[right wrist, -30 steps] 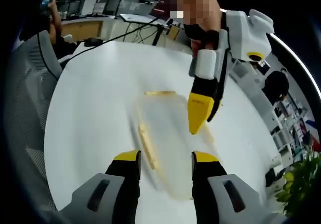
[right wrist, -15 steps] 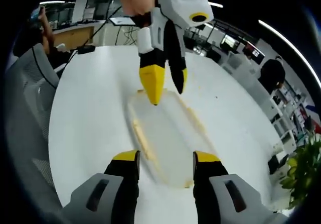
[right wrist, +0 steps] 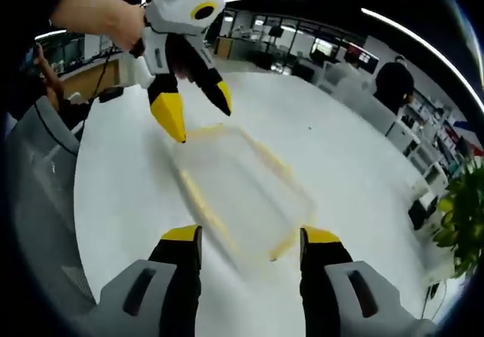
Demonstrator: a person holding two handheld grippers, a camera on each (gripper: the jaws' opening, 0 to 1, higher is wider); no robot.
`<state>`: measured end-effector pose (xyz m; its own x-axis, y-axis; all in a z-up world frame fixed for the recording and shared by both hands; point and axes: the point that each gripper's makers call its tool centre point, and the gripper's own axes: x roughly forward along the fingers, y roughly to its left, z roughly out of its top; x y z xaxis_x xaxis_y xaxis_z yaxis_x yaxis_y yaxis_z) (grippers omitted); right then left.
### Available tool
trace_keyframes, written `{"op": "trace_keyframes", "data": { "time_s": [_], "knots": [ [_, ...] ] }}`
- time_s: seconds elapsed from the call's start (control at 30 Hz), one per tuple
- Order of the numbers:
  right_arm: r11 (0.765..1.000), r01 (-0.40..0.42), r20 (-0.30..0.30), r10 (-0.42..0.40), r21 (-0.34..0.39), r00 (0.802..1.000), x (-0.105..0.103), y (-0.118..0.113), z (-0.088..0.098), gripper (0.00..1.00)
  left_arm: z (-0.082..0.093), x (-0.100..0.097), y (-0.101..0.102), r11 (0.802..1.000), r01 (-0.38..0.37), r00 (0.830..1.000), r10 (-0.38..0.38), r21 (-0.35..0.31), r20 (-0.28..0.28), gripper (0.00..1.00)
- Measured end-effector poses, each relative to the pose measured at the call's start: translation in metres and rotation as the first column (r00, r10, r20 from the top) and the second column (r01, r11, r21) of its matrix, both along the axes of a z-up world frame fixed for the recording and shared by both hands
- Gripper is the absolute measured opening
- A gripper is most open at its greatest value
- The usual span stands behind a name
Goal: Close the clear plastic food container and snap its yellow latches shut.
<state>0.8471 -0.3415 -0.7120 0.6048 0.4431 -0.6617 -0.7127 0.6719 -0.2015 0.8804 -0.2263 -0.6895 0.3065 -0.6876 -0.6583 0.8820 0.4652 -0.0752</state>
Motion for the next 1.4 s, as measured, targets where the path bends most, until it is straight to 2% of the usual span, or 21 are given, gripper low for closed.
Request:
{"op": "trace_keyframes", "data": {
  "time_s": [0.13, 0.33, 0.43, 0.63, 0.83, 1.17, 1.4],
  "knots": [
    [1.0, 0.027, -0.015, -0.027, 0.008, 1.0, 0.0, -0.006, -0.006, 0.51, -0.006, -0.004, 0.007, 1.0, -0.018, 0.999, 0.018, 0.015, 0.031, 0.53],
    [0.996, 0.078, -0.047, -0.076, 0.038, 0.996, 0.001, -0.012, -0.017, 0.52, -0.017, -0.005, 0.014, 0.995, -0.097, 0.994, 0.098, -0.032, 0.04, 0.54],
    [0.995, 0.088, -0.063, -0.085, 0.043, 0.994, 0.0, -0.014, -0.024, 0.52, -0.028, -0.003, 0.018, 0.991, -0.132, 0.99, 0.134, -0.035, 0.047, 0.59],
    [0.988, 0.126, -0.084, -0.118, 0.087, 0.989, 0.003, -0.016, -0.036, 0.52, -0.045, -0.006, 0.018, 0.986, -0.163, 0.986, 0.164, -0.036, 0.038, 0.57],
    [0.987, 0.128, -0.097, -0.118, 0.102, 0.988, 0.006, -0.012, -0.046, 0.52, -0.062, -0.009, 0.015, 0.981, -0.193, 0.98, 0.194, -0.028, 0.034, 0.54],
    [0.991, 0.099, -0.092, -0.091, 0.086, 0.992, 0.01, -0.007, -0.055, 0.48, -0.068, -0.004, 0.013, 0.975, -0.219, 0.974, 0.22, -0.023, 0.053, 0.5],
    [0.994, 0.074, -0.074, -0.068, 0.08, 0.995, 0.009, -0.004, -0.055, 0.44, -0.067, -0.006, 0.007, 0.984, -0.177, 0.98, 0.177, -0.01, 0.092, 0.43]
  ]
}}
